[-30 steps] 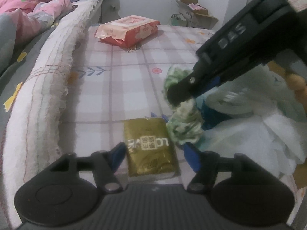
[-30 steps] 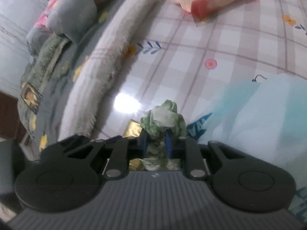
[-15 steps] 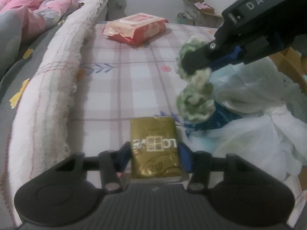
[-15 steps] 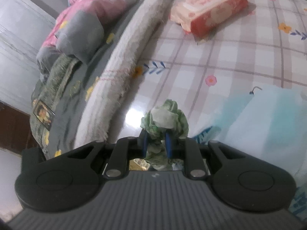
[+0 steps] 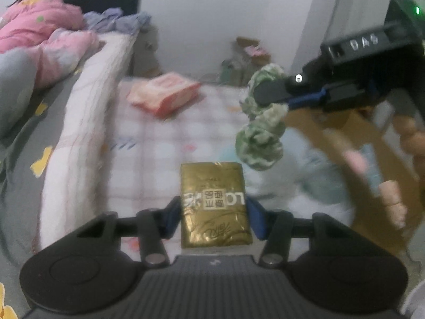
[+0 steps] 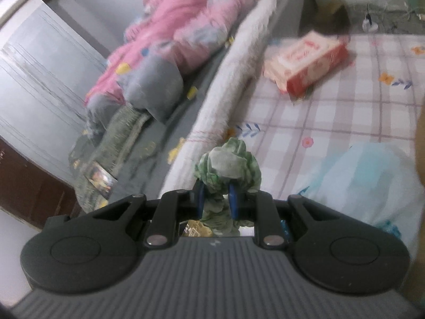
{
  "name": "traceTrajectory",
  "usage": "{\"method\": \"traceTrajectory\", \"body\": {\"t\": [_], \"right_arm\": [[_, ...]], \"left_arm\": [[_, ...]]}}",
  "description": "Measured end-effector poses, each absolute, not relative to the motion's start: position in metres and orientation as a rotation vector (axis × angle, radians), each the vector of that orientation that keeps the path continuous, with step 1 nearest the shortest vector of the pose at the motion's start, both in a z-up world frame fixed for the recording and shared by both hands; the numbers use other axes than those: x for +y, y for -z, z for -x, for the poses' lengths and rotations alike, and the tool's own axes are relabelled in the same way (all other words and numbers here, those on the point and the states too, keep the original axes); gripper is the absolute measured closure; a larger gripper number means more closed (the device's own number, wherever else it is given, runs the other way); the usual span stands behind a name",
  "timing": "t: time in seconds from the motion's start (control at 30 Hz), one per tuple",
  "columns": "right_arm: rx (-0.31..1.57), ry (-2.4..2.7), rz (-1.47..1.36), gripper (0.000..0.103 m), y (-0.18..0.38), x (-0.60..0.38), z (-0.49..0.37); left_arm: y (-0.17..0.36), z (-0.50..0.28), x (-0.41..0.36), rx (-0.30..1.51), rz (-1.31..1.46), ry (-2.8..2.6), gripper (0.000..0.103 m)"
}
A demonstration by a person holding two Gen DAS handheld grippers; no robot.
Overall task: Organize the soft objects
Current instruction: 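Carry the green cloth with the right gripper while the left gripper carries the gold package over the box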
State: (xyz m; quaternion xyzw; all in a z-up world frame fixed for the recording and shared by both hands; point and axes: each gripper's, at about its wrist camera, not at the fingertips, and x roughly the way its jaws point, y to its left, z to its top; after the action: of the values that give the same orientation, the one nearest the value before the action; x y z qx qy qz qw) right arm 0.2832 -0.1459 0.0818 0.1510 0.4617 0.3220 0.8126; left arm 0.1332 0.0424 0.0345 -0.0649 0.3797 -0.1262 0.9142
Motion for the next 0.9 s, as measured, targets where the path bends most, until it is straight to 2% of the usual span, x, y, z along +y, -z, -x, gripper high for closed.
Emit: {"method": "traceTrajectory", "body": {"t": [0.23,0.43,0.67,0.9], "right_arm": [[0.847,-0.595,-0.367,0.086,-0.131,-0.222,-0.221],[0.774,-0.395,-0.382,0.086,-0.15,-0.313,-0.159],[0.863,-0.176,-0.321,0.084,-0.114,-0.389,-0.115],[0.997,-0.057,-0.165,0.083,-0.052,-0.401,-0.115]], "left_arm": [[-0.079,-0.116,-0.015,0.673,0.113,0.462,0.05],[-0.083,-0.115,-0.074,0.672,0.068,0.589,0.05],[-0.071,-0.11,-0.119,0.706,0.055,0.66,0.05],[-0.059,-0.131,-0.153,0.8,0.069,0.73,0.05]]}}
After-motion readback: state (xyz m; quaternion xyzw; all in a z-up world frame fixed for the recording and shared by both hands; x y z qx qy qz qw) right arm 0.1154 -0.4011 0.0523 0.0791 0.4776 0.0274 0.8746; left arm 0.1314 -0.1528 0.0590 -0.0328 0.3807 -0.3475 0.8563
